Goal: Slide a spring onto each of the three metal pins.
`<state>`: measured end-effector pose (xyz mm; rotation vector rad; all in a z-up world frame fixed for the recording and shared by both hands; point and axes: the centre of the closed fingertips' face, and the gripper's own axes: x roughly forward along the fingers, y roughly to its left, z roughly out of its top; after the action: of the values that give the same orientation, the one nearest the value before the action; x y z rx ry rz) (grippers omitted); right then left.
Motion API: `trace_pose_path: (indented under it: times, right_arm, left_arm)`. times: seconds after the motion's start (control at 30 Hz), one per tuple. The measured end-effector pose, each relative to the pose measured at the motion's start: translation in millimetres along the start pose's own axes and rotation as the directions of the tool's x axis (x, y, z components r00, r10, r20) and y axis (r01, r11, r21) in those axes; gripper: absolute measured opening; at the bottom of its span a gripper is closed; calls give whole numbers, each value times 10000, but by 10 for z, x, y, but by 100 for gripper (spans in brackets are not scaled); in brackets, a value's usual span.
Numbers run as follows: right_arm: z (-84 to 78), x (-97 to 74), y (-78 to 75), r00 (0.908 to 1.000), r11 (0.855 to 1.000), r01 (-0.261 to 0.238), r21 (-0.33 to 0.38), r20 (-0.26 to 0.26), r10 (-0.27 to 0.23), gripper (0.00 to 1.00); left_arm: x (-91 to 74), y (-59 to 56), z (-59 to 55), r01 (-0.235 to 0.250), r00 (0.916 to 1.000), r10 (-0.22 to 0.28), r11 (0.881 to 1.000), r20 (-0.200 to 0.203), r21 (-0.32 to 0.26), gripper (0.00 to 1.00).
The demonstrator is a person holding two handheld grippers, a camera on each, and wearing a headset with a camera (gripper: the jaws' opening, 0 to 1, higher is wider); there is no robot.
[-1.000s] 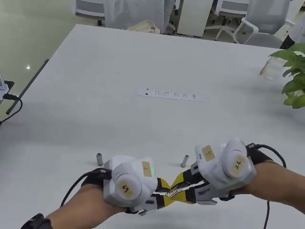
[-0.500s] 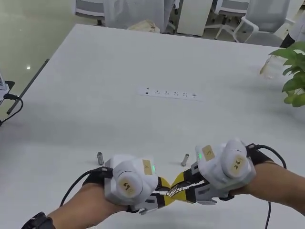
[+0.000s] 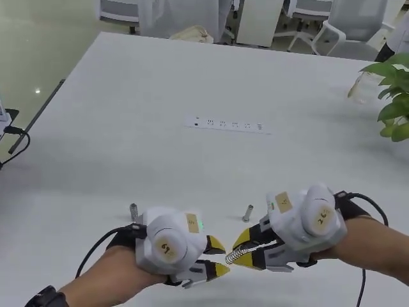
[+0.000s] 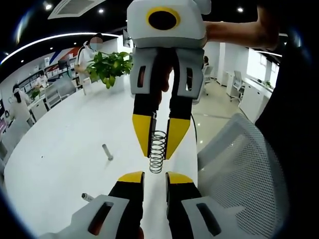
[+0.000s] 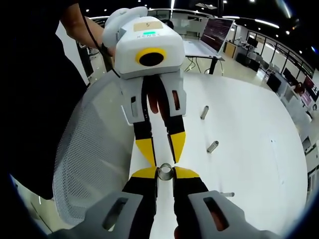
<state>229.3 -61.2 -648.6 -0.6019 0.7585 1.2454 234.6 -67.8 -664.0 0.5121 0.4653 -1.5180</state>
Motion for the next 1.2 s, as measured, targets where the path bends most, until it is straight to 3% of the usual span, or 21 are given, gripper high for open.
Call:
trace_pose_path:
  times: [0.43, 1.0, 1.2]
  right_arm:
    - [-179, -37, -89, 9994, 9988, 295, 399, -174, -288, 9]
    - [-387, -136, -274, 9965, 9938, 711, 851, -501, -670, 9]
    - [-444, -151, -351, 9952, 9907, 836, 1073, -604, -775, 9]
  left_arm:
    - [-198, 99, -234, -386, 9992, 376, 9967, -152, -716, 15]
    - [-471, 304, -369, -1160, 9932, 1155, 9826, -115, -1449, 25]
    - [-557, 376, -442, -1483, 9887, 1498, 9724, -56, -1801, 30]
